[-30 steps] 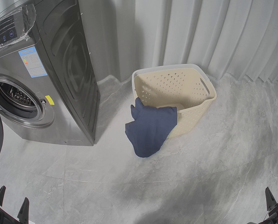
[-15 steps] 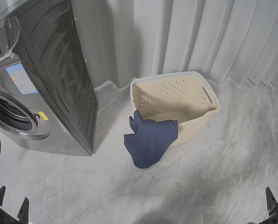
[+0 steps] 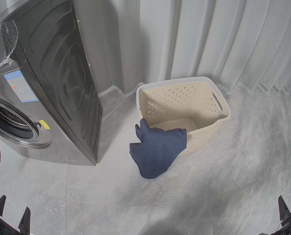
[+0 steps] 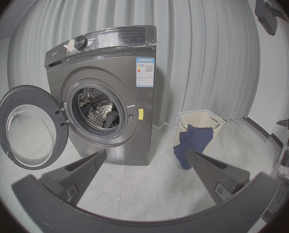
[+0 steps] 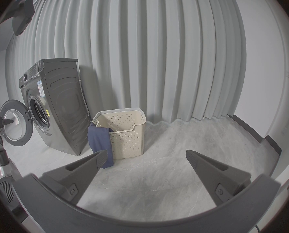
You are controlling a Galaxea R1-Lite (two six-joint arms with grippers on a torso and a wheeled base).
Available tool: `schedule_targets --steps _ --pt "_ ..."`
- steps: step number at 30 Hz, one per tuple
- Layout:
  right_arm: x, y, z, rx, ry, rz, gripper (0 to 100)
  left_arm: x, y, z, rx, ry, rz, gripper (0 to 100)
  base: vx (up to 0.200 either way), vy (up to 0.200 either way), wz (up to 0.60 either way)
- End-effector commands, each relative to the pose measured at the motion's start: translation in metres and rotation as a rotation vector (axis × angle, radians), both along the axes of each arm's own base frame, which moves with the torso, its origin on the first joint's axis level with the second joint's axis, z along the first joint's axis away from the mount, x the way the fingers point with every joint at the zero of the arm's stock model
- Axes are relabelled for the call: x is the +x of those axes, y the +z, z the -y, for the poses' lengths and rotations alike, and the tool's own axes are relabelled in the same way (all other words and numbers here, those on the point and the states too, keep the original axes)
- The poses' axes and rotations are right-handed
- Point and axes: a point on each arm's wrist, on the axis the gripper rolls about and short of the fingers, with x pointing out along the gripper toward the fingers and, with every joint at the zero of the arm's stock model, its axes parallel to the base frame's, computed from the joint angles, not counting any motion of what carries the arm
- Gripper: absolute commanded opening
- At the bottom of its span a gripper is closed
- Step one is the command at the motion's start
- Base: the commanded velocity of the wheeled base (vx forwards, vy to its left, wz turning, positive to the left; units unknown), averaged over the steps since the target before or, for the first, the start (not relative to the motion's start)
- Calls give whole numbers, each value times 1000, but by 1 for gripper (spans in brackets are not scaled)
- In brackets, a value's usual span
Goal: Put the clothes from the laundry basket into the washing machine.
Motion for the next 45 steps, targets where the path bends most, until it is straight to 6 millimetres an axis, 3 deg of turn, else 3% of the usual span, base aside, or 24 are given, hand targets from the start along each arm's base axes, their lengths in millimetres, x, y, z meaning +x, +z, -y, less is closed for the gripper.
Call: schedule_targets --steps 1,12,19,45 --pt "1 -5 0 1 -1 -14 100 0 -5 0 1 -1 -2 100 200 0 0" --pt "1 -5 0 4 -1 -14 100 0 -5 0 -4 4 -2 100 36 0 0" --pt "1 -5 0 9 -13 -13 100 0 -5 0 -5 5 -3 100 0 -200 0" --pt "1 -4 1 12 -31 5 100 0 -5 0 -1 -1 -2 100 0 0 0"
